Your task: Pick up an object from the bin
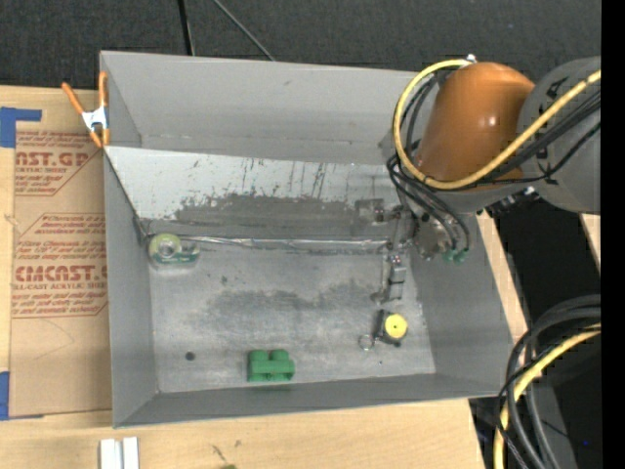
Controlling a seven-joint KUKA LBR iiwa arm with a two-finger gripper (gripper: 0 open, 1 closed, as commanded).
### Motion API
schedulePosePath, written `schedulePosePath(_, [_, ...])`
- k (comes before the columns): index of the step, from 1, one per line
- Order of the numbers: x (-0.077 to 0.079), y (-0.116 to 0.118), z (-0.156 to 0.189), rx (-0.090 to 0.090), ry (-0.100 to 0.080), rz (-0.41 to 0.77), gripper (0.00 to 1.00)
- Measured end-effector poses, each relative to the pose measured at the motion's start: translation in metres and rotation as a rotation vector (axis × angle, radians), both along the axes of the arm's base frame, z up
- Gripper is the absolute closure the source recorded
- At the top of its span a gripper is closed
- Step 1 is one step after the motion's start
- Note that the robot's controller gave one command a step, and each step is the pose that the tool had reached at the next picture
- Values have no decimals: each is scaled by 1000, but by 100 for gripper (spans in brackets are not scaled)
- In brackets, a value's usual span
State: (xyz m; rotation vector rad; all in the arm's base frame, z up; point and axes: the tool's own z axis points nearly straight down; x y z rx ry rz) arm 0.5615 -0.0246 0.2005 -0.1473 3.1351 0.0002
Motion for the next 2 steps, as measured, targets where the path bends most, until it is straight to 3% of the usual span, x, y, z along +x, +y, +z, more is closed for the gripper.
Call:
schedulePosePath(1, [4, -67, -97, -2, 8, 73, 0])
schedulePosePath(2, [-9, -45, -83, 0, 2, 264, 0])
